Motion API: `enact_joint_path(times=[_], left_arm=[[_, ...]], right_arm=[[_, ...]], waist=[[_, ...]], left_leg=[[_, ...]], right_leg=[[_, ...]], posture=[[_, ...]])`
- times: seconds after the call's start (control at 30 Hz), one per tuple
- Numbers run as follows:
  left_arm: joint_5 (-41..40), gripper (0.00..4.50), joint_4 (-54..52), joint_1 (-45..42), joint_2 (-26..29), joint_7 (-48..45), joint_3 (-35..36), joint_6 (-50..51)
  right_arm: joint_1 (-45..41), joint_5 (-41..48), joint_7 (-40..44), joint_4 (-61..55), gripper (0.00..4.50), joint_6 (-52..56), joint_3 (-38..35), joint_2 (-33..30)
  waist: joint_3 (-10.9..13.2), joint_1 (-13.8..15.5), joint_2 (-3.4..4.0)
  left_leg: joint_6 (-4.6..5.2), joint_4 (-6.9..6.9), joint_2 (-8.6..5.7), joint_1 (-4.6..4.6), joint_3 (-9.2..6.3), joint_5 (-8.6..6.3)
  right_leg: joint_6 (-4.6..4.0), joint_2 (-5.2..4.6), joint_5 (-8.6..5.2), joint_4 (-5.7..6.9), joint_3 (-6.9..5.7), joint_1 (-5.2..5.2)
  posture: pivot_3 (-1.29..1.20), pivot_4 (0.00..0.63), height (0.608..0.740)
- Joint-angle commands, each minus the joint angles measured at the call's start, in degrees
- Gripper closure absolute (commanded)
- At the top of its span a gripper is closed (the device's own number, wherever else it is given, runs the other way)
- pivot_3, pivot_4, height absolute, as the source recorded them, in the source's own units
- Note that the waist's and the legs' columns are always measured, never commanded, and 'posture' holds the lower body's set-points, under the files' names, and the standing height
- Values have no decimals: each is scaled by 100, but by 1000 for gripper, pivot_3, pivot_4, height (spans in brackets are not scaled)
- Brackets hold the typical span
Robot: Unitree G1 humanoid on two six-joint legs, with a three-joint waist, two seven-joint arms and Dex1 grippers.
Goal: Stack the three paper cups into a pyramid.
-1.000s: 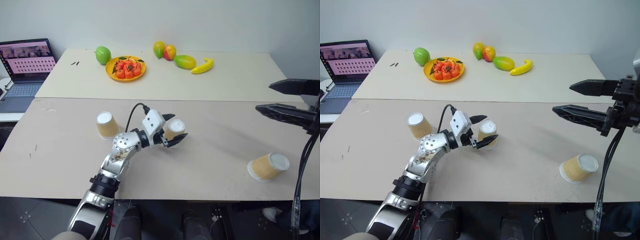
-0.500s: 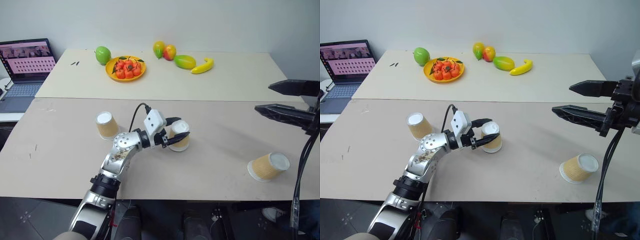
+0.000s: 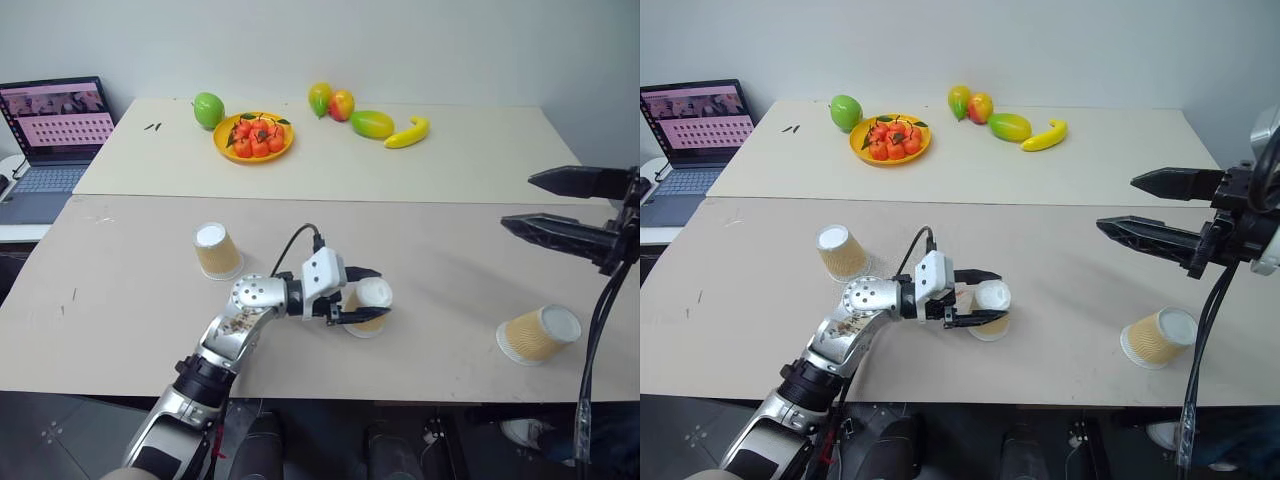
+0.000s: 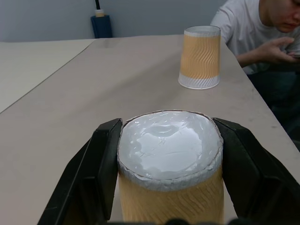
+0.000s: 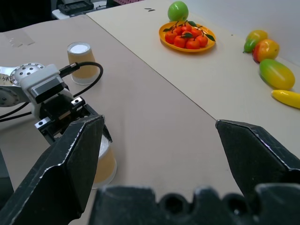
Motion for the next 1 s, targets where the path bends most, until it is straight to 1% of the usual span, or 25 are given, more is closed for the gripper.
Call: enact_joint_path(times=[0.03, 0.07, 0.13, 0.17, 0.23, 0.37, 0.53, 0.63, 0.73, 0.83, 0.93, 1.0], left_arm=[[50, 1912, 4, -7, -21, -14, 3, -179], [52, 1912, 18, -5, -19, -16, 11, -186], [20, 931, 14, 23, -1, -40, 28, -165], [16, 733, 14, 30, 5, -45, 32, -167], [34, 73, 29, 31, 12, -23, 43, -182], [-4, 23, 129, -76, -34, 59, 138, -147], [-611, 23, 24, -870, -310, 380, 715, 672], [-822, 23, 4, -1404, -393, 860, 1207, 1035], [-1047, 23, -131, -1801, -314, 1297, 1732, 1364], [-1134, 23, -376, -1882, -169, 1565, 1993, 1624], [-1041, 23, -636, -1913, 26, 1994, 2260, 1774], [-699, 23, -799, -1960, 255, 2585, 2496, 1794]], right_arm=[[-15, 46, -38, -88, 0, -104, -301, -4], [-18, 45, -45, -85, 0, -106, -296, -5], [-25, 45, -51, -79, 0, -110, -290, -12], [-28, 44, -53, -77, 0, -112, -286, -15], [-31, 35, -61, -72, 0, -122, -269, -16], [-52, -24, -59, -46, 0, -211, -199, 5], [-120, -96, -41, 8, 0, -393, -27, 67], [-164, -122, -40, 32, 0, -490, 50, 101], [-187, -165, -13, 93, 0, -597, 164, 157], [-282, -196, 24, 175, 0, -714, 365, 214], [-490, -257, 79, 307, 0, -821, 644, 293], [-678, -341, 157, 446, 0, -922, 910, 388]], waist=[[0, -1, 0], [0, -6, 0], [0, -10, 0], [0, -9, 0], [0, -8, 0], [0, -7, 0], [0, -5, 0], [0, -5, 0], [0, -30, 0], [0, -53, 0], [0, -41, 0], [0, -36, 0]], left_leg=[[0, 0, 0, 0, 0, 0], [0, 0, 0, 0, 0, 0], [0, 0, 0, 0, 0, 0], [0, 0, 0, 0, 0, 0], [0, 0, 0, 0, 0, 0], [0, 0, 0, 0, 0, 0], [0, 5, 0, -1, -1, 1], [0, 10, 0, -2, -2, 1], [1, 5, -1, -2, -2, 0], [4, 0, -1, 1, -1, -1], [3, 1, -2, 0, -1, -1], [3, 3, -2, 0, -1, -1]], right_leg=[[0, 0, 0, 0, 0, 0], [0, 0, 0, 0, 0, 0], [0, 0, 0, 0, 0, 0], [0, 0, 0, 1, 0, 0], [0, 0, 0, 1, 0, 0], [0, 0, 0, 0, 0, 0], [6, 0, -1, 2, 0, 0], [31, 0, -13, 1, 0, 1], [35, 0, -15, -1, 0, 1], [20, 0, -7, 0, 2, 0], [16, 0, -4, 0, 2, 0], [18, 0, -5, 0, 2, 0]], posture=[[0, 150, 732], [0, 150, 732], [0, 150, 732], [0, 150, 732], [0, 150, 732], [0, 150, 732], [0, 150, 732], [0, 150, 732], [0, 150, 732], [0, 150, 732], [0, 150, 732], [0, 150, 732]])
